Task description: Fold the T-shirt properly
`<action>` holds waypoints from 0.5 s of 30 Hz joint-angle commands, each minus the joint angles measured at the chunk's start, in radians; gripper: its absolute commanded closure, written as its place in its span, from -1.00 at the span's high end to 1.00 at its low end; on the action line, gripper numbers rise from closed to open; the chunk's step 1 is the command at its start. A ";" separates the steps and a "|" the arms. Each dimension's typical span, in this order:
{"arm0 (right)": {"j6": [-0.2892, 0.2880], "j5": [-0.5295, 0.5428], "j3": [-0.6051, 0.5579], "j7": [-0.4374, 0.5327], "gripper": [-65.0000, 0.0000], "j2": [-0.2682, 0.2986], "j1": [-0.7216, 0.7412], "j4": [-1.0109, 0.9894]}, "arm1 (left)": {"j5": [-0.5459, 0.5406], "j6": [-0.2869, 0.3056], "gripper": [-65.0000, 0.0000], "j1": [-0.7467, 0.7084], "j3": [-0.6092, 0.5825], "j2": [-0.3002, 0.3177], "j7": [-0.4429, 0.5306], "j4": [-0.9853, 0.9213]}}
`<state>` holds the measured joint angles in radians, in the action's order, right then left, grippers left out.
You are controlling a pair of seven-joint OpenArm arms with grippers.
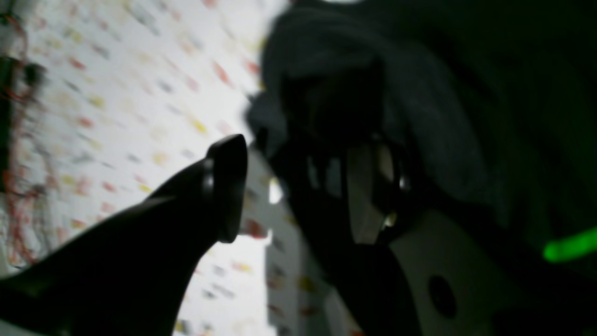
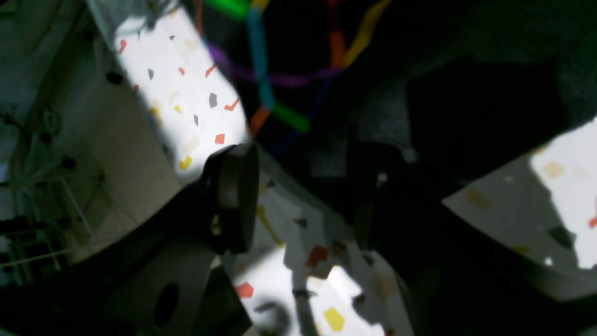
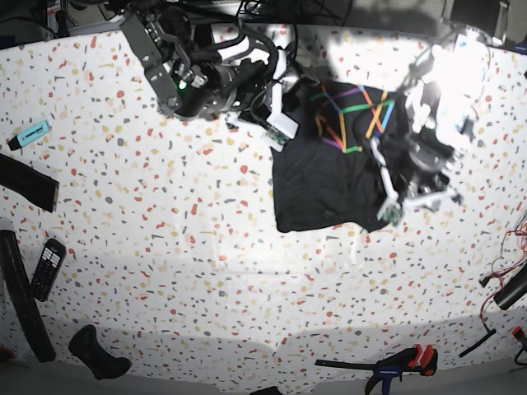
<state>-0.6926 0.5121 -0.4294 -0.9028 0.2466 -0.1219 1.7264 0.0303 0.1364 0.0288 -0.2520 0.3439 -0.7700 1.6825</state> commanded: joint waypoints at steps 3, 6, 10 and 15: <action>-0.006 0.012 0.065 0.019 -0.11 0.000 0.010 0.045 | 0.004 -0.035 -0.03 0.050 0.005 0.020 -0.048 0.015; -0.006 0.012 0.153 0.019 -0.11 0.000 0.010 0.064 | 0.003 -0.095 -0.16 0.064 0.005 0.045 -0.077 0.019; -0.006 0.016 0.287 0.020 -0.11 -0.001 0.011 0.079 | -0.002 -0.141 -0.20 0.060 0.005 0.079 -0.058 0.036; -0.006 0.015 0.447 0.023 -0.11 0.000 0.011 0.080 | -0.069 -0.141 -0.20 0.060 0.005 0.091 0.009 0.062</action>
<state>-0.6926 0.5121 0.0170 -0.9024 0.2432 -0.1223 1.7840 -0.0494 0.0021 0.0700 -0.2523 0.4271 -0.7818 1.7233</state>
